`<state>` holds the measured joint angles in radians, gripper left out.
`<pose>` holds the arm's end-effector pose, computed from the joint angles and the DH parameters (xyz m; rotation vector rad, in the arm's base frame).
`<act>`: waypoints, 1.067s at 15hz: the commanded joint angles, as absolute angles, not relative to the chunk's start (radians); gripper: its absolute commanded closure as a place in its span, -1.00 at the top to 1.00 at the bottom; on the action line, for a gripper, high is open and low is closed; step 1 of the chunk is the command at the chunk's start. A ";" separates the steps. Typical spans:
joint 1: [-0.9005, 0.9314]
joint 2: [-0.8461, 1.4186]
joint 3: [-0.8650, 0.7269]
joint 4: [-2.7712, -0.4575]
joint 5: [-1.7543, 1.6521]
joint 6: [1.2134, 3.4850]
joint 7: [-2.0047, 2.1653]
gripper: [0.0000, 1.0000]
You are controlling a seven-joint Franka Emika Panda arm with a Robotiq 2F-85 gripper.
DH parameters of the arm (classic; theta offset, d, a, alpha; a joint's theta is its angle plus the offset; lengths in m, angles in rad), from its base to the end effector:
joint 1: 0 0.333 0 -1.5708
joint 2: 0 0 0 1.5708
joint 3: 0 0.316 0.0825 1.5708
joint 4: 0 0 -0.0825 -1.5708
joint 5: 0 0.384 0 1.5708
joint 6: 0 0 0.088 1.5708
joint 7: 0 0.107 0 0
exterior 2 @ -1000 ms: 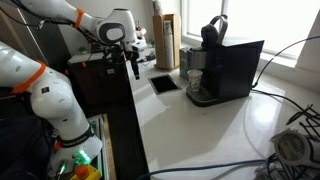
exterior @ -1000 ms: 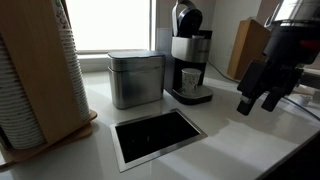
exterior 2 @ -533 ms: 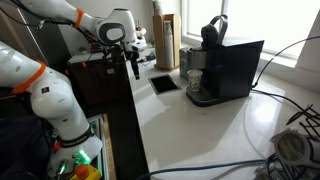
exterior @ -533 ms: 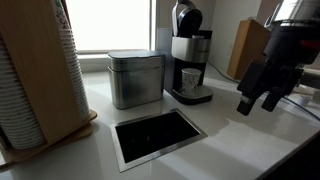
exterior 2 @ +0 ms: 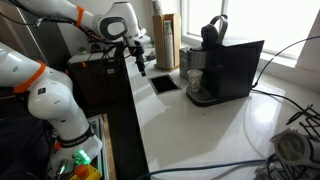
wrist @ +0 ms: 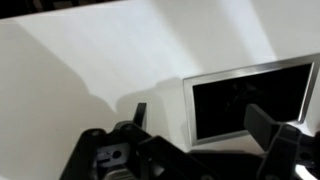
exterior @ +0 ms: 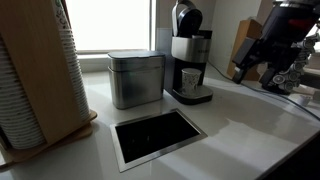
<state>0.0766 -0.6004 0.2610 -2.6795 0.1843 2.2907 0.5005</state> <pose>0.3540 0.1266 0.4321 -3.0122 0.4556 -0.2824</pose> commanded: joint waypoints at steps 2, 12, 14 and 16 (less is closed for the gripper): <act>-0.077 -0.665 0.262 -2.618 0.037 2.299 0.606 1.00; -0.260 -0.522 0.028 -2.319 -0.115 2.475 0.349 1.00; -0.274 -0.465 0.009 -2.181 -0.106 2.298 0.352 1.00; -0.261 -0.516 -0.008 -2.257 -0.118 2.371 0.355 1.00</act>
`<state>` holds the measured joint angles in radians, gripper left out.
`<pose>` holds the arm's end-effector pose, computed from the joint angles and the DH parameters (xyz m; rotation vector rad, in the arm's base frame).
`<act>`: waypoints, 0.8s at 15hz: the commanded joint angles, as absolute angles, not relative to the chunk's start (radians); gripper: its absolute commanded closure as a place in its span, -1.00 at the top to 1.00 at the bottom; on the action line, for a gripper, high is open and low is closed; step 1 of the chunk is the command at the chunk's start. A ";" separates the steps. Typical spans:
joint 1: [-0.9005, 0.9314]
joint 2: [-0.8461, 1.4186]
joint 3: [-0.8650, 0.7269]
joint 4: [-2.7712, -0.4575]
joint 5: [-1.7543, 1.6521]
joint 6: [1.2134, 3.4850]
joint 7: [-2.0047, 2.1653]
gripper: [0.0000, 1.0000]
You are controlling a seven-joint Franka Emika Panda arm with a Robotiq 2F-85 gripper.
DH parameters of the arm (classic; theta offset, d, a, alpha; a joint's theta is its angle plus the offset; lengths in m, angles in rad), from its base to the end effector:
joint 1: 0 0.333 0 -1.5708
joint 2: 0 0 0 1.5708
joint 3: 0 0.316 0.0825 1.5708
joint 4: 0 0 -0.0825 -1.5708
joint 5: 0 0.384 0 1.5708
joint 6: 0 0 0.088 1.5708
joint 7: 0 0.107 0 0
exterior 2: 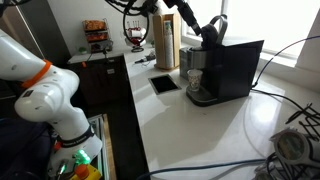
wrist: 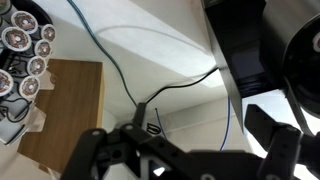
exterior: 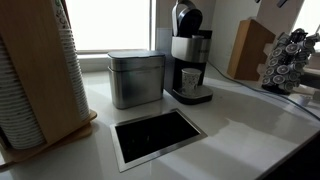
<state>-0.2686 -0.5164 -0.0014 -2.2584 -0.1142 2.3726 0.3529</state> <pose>0.4259 -0.1193 0.6299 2.7982 -0.8148 0.9558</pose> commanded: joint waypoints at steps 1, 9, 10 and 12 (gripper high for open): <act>-0.261 -0.497 -0.012 -2.220 -0.120 2.340 0.356 1.00; -0.256 -0.467 -0.006 -2.191 -0.122 2.324 0.357 1.00; -0.259 -0.452 -0.005 -2.176 -0.128 2.339 0.360 1.00; -0.249 -0.400 -0.023 -2.120 -0.115 2.391 0.330 1.00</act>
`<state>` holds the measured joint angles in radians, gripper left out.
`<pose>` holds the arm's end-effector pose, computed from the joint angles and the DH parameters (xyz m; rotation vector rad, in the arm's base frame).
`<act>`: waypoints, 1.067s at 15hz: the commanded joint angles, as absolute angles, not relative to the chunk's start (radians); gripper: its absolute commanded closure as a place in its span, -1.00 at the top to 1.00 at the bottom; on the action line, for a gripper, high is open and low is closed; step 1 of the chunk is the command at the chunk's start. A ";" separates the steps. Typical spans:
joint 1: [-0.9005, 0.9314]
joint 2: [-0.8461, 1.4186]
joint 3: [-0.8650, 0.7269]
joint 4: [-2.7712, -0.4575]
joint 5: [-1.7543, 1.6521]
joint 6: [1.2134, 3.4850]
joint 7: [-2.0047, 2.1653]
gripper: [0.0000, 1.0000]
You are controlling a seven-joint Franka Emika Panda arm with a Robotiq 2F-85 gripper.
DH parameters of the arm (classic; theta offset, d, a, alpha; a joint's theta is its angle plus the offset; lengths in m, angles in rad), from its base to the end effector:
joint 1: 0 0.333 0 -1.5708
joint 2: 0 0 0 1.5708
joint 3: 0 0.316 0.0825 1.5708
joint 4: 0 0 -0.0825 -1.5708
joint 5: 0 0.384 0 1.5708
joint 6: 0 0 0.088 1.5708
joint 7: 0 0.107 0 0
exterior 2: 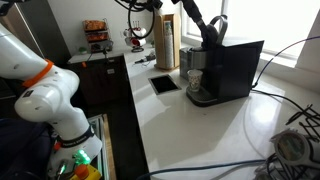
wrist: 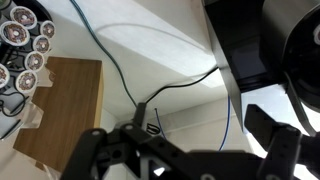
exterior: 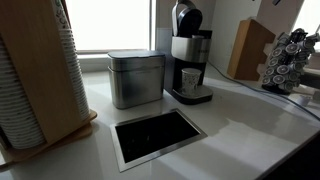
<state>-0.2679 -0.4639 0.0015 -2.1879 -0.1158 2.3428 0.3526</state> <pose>0.4417 -0.1222 0.6394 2.8010 -0.8125 0.9380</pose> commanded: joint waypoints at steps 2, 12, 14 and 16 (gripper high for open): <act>-0.234 -0.313 -0.043 -2.028 -0.116 2.457 0.267 1.00; -0.108 0.094 -0.077 -1.432 0.055 2.499 -0.154 1.00; -0.108 0.053 -0.076 -1.508 0.032 2.543 -0.118 1.00; -0.111 0.082 -0.069 -1.455 0.054 2.547 -0.162 1.00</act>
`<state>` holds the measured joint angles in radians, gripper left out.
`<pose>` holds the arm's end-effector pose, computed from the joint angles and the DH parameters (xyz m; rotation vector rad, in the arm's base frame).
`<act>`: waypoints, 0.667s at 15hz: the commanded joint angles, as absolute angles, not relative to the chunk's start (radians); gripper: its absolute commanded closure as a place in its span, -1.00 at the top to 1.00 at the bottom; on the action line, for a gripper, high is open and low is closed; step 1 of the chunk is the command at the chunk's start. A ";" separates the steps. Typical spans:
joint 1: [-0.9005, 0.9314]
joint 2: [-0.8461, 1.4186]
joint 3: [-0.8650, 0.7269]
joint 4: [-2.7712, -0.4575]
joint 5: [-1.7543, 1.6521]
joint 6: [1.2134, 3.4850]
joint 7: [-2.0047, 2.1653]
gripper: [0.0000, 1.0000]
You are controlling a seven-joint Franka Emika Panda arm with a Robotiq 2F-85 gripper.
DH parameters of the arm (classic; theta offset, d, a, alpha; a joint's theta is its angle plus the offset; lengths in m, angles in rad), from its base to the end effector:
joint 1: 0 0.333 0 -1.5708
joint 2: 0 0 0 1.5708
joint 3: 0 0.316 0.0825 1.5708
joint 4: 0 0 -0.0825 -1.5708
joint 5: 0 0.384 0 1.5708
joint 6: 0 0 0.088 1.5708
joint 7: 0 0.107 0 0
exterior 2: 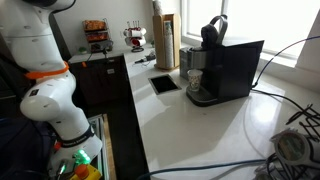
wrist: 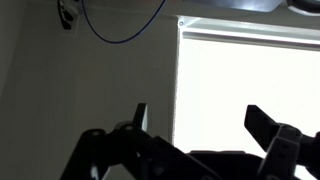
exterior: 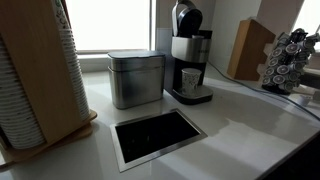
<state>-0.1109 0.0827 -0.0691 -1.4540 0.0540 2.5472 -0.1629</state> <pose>0.6168 -0.1104 0.7544 2.6455 -0.0552 1.4535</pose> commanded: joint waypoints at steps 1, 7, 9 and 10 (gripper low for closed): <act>-0.111 0.089 -0.070 -1.443 0.057 2.547 -0.170 1.00; -0.104 0.127 -0.072 -1.392 0.027 2.534 -0.115 1.00; -0.101 0.166 -0.072 -1.335 0.011 2.499 -0.130 1.00; -0.098 0.186 -0.074 -1.311 -0.013 2.485 -0.124 1.00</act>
